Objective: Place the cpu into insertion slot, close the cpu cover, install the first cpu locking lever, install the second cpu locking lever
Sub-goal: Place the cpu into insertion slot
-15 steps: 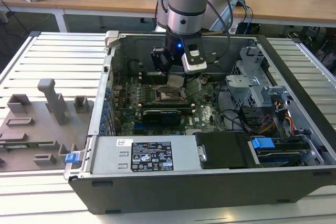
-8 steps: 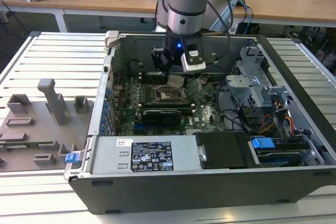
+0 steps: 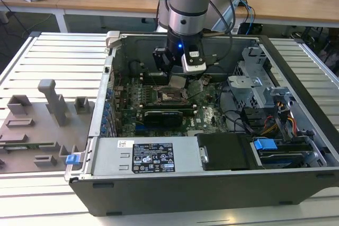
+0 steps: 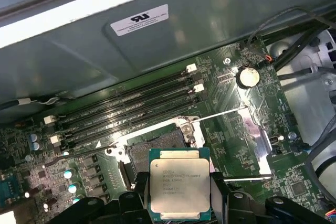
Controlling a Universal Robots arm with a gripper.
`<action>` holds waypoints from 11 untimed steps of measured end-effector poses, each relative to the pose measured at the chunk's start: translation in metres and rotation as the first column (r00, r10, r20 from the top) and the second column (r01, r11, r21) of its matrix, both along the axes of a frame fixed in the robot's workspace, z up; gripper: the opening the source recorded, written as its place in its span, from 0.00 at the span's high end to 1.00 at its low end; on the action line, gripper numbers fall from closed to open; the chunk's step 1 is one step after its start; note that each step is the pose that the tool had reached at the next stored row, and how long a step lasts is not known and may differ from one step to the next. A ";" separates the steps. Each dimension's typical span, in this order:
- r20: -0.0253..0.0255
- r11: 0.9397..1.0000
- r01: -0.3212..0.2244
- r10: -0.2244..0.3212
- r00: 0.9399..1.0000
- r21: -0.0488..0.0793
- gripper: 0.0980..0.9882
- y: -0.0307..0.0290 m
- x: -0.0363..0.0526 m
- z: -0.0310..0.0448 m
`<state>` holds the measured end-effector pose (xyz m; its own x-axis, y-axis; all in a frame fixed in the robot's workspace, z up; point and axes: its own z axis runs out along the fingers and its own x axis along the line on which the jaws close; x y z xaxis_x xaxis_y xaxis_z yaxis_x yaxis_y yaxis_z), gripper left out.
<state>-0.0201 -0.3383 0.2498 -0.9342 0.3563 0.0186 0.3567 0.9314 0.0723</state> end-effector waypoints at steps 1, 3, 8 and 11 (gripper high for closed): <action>0.000 1.000 0.007 -0.007 1.000 0.000 0.50 0.0000 0.0000 0.0000; 0.000 1.000 0.030 -0.030 1.000 0.000 0.50 0.0000 0.0000 0.0000; 0.000 0.997 0.080 -0.080 0.997 0.000 0.50 0.0000 0.0000 0.0000; 0.000 0.995 0.101 -0.101 0.995 0.000 0.50 0.0000 0.0000 0.0000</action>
<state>-0.0201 -0.3383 0.2498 -0.8935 0.4488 0.0186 0.4489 0.8907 0.0721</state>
